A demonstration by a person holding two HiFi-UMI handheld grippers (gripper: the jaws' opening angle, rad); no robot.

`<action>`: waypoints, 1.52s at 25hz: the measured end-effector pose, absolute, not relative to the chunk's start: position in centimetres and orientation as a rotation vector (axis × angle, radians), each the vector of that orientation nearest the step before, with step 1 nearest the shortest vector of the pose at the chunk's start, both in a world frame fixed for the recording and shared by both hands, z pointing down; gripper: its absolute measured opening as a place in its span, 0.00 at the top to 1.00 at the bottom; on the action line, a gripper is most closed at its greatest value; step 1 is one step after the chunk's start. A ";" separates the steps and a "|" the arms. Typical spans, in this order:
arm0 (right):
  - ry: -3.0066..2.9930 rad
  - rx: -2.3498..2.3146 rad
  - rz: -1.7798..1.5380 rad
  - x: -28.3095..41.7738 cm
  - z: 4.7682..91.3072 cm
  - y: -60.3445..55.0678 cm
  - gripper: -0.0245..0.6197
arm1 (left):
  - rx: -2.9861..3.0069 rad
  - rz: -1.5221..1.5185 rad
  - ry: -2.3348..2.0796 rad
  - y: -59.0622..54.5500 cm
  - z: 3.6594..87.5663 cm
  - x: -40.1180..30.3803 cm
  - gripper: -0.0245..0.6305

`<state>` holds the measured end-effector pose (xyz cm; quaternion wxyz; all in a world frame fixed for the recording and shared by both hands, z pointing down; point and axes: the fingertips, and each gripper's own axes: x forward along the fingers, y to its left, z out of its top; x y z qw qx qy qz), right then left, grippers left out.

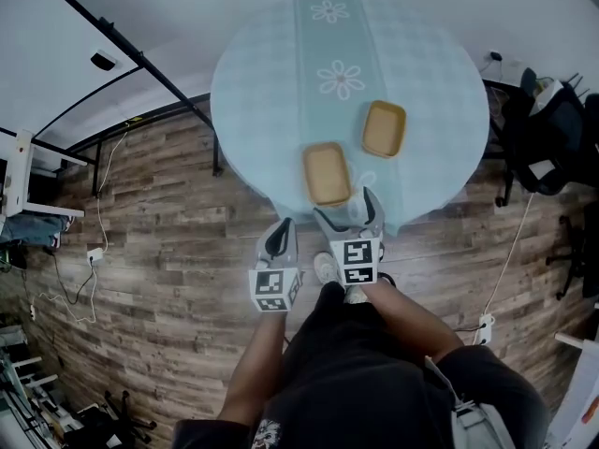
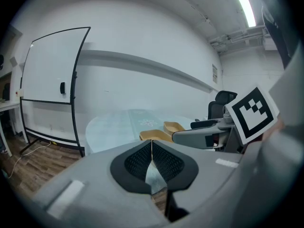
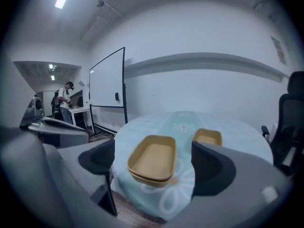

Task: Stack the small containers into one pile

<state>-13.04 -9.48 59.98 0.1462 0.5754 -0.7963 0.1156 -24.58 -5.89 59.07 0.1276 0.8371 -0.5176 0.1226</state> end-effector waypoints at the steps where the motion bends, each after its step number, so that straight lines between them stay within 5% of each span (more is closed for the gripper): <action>1: -2.293 1.657 0.322 -12.6 59.4 -9.4 0.18 | 2.444 0.350 -1.503 -5.9 58.6 -24.2 0.95; 8: -2.292 1.664 0.248 -10.4 56.0 -9.4 0.47 | 2.514 0.312 -1.445 -6.6 56.2 -21.7 0.95; 14: -2.278 1.714 0.225 -8.7 53.9 -9.7 0.94 | 2.565 0.293 -1.379 -7.5 54.7 -19.7 0.95; 38: -2.299 1.842 0.202 -3.4 50.2 -14.1 0.96 | 2.709 0.293 -1.165 -13.1 52.6 -13.1 0.95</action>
